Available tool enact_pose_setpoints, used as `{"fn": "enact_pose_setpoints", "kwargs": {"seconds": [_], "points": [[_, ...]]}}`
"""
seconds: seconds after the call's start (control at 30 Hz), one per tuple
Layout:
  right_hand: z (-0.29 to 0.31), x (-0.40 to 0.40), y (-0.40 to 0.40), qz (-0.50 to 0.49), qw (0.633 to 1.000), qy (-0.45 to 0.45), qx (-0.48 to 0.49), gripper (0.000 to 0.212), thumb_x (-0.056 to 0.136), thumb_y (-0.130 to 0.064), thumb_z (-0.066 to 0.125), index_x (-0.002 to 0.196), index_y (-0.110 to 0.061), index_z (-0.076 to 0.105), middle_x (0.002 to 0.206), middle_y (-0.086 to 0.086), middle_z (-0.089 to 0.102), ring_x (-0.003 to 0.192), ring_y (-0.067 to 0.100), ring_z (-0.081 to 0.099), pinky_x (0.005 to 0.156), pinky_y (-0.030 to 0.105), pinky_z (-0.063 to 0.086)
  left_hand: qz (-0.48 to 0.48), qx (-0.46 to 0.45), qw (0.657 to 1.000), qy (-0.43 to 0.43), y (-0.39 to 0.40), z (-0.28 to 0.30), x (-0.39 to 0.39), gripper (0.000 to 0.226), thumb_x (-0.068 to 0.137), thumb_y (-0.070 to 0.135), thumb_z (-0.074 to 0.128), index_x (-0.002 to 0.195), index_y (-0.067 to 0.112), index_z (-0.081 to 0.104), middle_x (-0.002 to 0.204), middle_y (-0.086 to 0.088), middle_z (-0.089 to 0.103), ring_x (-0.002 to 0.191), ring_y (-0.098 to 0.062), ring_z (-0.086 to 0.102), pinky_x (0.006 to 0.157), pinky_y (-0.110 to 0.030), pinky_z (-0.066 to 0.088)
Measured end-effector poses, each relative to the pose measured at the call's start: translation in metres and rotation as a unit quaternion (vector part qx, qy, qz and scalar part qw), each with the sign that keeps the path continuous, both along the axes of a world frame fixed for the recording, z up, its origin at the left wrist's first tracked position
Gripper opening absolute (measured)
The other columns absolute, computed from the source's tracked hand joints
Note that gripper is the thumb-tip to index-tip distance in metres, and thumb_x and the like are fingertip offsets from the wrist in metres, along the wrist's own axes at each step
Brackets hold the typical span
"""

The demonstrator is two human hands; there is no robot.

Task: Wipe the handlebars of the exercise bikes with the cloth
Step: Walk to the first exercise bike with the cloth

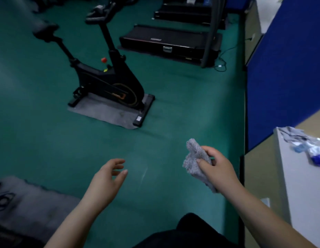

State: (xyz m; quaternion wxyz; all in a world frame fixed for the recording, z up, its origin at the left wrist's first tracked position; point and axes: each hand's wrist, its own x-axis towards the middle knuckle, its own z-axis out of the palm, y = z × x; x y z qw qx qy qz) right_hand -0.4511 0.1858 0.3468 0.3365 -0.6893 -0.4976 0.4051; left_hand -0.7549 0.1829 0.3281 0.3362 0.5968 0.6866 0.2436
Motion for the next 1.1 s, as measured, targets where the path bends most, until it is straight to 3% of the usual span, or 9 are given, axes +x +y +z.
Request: {"fn": "enact_pose_setpoints", "kwargs": {"seconds": [0.17,0.33,0.5,0.6,0.73,0.87,1.0,1.1], "points": [[-0.008,-0.030,0.068,0.031,0.999,-0.024,-0.013,0.030,0.082,-0.015,0.063,0.105,-0.034,0.063,0.109,0.001,0.064,0.093,0.018,0.062,0.080,0.029,0.047,0.028,-0.016,0.999,-0.012,0.054,-0.015,-0.032,0.027,0.084,0.019,0.066,0.104,0.032,0.054,0.100,0.003,0.065,0.087,-0.004,0.062,0.076,-0.025,0.045],[-0.022,-0.055,0.161,0.042,0.998,-0.029,-0.031,0.040,0.067,-0.035,0.055,0.106,-0.033,0.063,0.107,0.003,0.065,0.086,0.022,0.063,0.075,0.026,0.045,0.048,-0.023,0.998,-0.025,0.131,-0.024,-0.055,0.026,0.084,0.019,0.066,0.108,0.026,0.056,0.101,0.004,0.065,0.088,-0.004,0.062,0.078,-0.022,0.045],[-0.017,-0.090,0.267,0.072,0.997,-0.013,-0.022,0.027,0.079,-0.020,0.061,0.101,-0.036,0.064,0.109,0.002,0.065,0.093,0.020,0.063,0.076,0.027,0.045,0.074,-0.008,0.997,-0.031,0.217,-0.007,-0.087,0.027,0.085,0.020,0.064,0.107,0.032,0.055,0.104,0.008,0.064,0.093,-0.002,0.061,0.075,-0.017,0.045],[-0.005,-0.124,0.327,0.108,0.994,-0.012,-0.008,0.029,0.072,-0.028,0.058,0.100,-0.036,0.064,0.110,0.001,0.065,0.096,0.019,0.063,0.078,0.027,0.045,0.089,0.018,0.996,-0.025,0.258,0.008,-0.116,0.029,0.085,0.018,0.064,0.108,0.033,0.054,0.104,0.009,0.063,0.095,-0.003,0.060,0.072,-0.013,0.043],[0.009,-0.184,0.393,0.148,0.989,-0.006,0.015,0.029,0.079,-0.017,0.061,0.092,-0.042,0.062,0.108,0.000,0.064,0.095,0.018,0.063,0.079,0.029,0.046,0.114,0.038,0.993,-0.016,0.299,0.018,-0.172,0.030,0.084,0.019,0.065,0.108,0.034,0.054,0.106,0.009,0.062,0.097,-0.003,0.060,0.073,-0.017,0.045],[0.006,-0.256,0.441,0.157,0.987,-0.002,0.018,0.028,0.072,-0.029,0.058,0.093,-0.048,0.062,0.106,-0.002,0.065,0.091,0.016,0.065,0.079,0.030,0.050,0.136,0.031,0.990,-0.012,0.333,0.010,-0.243,0.031,0.084,0.017,0.066,0.108,0.032,0.054,0.106,0.007,0.062,0.097,-0.003,0.059,0.073,-0.017,0.044],[-0.012,-0.334,0.476,0.144,0.989,0.008,0.010,0.036,0.081,-0.013,0.062,0.088,-0.048,0.060,0.109,0.000,0.064,0.091,0.014,0.064,0.075,0.027,0.045,0.127,0.018,0.992,-0.008,0.375,-0.003,-0.325,0.031,0.084,0.018,0.066,0.109,0.032,0.054,0.108,0.006,0.062,0.096,-0.004,0.060,0.074,-0.019,0.045],[-0.019,-0.391,0.498,0.118,0.993,0.012,-0.007,0.036,0.081,-0.013,0.062,0.089,-0.048,0.059,0.111,0.000,0.063,0.092,0.013,0.063,0.074,0.026,0.044,0.104,0.008,0.994,-0.001,0.413,-0.004,-0.388,0.031,0.084,0.018,0.066,0.109,0.032,0.054,0.109,0.005,0.063,0.095,-0.005,0.060,0.073,-0.019,0.045]]}}
